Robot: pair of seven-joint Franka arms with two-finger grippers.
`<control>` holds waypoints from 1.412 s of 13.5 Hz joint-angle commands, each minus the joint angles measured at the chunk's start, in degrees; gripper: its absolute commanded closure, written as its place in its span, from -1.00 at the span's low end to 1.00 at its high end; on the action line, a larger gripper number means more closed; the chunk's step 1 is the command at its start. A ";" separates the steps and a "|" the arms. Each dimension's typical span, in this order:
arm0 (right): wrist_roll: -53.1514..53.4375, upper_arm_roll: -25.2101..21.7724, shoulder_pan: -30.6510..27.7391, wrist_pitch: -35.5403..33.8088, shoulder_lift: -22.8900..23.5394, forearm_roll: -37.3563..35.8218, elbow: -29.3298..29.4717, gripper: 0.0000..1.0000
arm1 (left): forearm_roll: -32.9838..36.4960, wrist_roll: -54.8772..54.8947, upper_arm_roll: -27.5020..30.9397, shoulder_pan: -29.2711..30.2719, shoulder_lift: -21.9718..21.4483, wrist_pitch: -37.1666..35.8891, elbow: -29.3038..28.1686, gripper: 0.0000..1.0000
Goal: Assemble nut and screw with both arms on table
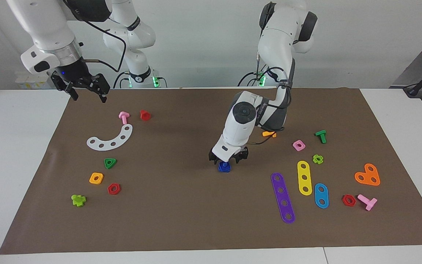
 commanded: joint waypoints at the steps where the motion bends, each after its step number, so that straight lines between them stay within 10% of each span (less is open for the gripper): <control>1: 0.57 0.35 -0.41 1.14 -1.43 -0.29 -1.77 -1.00 | 0.45 0.13 0.73 3.90 -1.26 -11.42 5.78 -1.00; 10: 1.10 0.35 -0.41 0.62 -1.60 0.86 -1.94 -1.00 | 0.36 36.57 0.64 27.09 -28.23 -15.85 -17.57 -1.00; 19: 0.74 0.26 -0.33 0.62 -1.60 0.86 -2.03 -1.00 | 9.24 30.98 -0.06 28.87 -35.81 -23.84 -11.17 -1.00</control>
